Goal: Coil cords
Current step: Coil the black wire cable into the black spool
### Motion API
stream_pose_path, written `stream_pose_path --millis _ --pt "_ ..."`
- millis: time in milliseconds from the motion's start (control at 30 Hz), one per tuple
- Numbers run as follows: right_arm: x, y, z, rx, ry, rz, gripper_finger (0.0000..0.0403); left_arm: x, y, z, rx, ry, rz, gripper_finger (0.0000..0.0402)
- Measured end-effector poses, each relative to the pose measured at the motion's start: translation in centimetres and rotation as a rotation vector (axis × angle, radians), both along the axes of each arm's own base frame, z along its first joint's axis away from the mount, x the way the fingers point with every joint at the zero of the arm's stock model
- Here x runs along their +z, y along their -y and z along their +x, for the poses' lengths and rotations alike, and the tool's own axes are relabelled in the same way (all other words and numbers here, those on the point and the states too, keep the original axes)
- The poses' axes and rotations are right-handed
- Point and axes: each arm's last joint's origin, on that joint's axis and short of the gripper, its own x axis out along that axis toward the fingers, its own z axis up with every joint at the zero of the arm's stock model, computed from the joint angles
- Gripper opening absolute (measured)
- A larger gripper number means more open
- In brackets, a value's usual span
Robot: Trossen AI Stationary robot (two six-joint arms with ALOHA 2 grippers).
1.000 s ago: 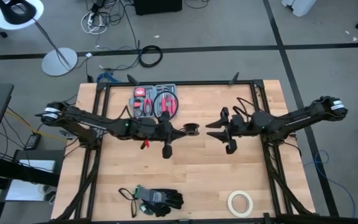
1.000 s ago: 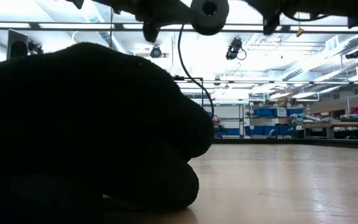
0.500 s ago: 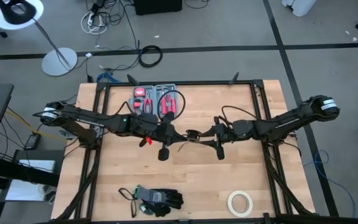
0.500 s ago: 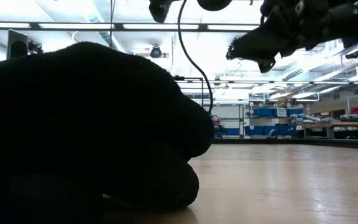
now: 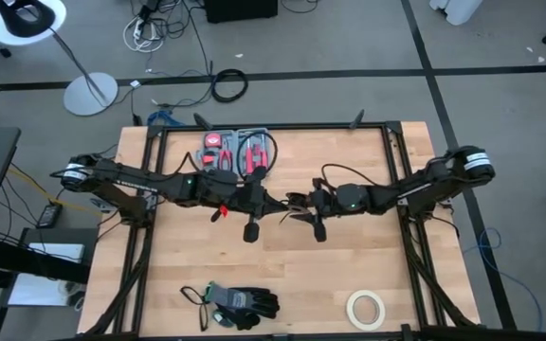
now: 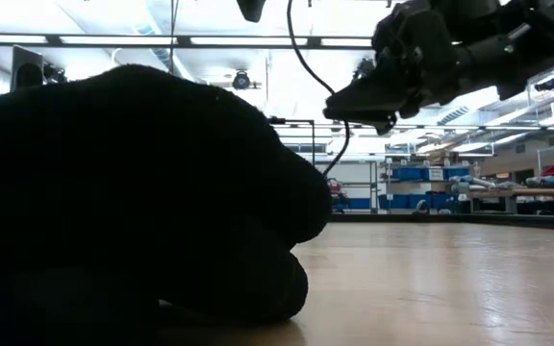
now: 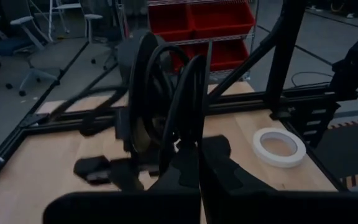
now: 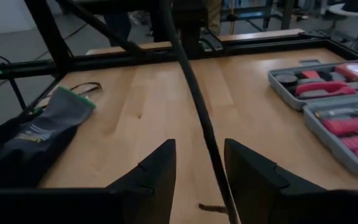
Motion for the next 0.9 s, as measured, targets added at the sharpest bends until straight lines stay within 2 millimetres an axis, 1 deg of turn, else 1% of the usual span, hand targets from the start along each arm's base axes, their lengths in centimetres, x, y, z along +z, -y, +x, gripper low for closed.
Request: stream_pose_path --millis 100,200,333,433,467,600,733,900 --pt "-0.1 -0.1 0.9 0.007 -0.01 -0.03 0.0135 0.0 0.0 0.0 0.001 0.002 0.0 0.0" --pt "-0.1 -0.1 1.3 -0.01 -0.014 -0.069 0.0117 -0.1 0.0 0.0 0.001 -0.008 0.0 0.0" --pt "-0.1 -0.1 1.1 -0.005 -0.036 -0.086 0.0062 -0.4 0.0 -0.1 0.005 -0.04 -0.013 0.0" --pt "0.2 -0.1 0.7 0.032 -0.051 -0.078 0.0018 -0.5 0.0 -0.1 0.005 -0.047 -0.013 0.0" --pt "0.3 -0.2 0.6 0.045 -0.053 -0.076 0.0012 -0.5 0.0 -0.1 0.005 -0.047 -0.013 0.0" --pt "0.7 -0.2 0.4 0.044 -0.048 -0.075 0.0008 -0.4 0.0 -0.1 0.005 -0.044 -0.014 0.0" --pt "0.9 -0.1 0.0 0.038 -0.08 -0.079 0.0005 -0.7 0.0 -0.2 -0.013 -0.071 -0.021 0.0" --pt "1.7 -0.9 -1.4 0.078 -0.14 -0.086 0.0003 -1.4 0.1 -0.4 -0.029 -0.156 -0.045 0.0"
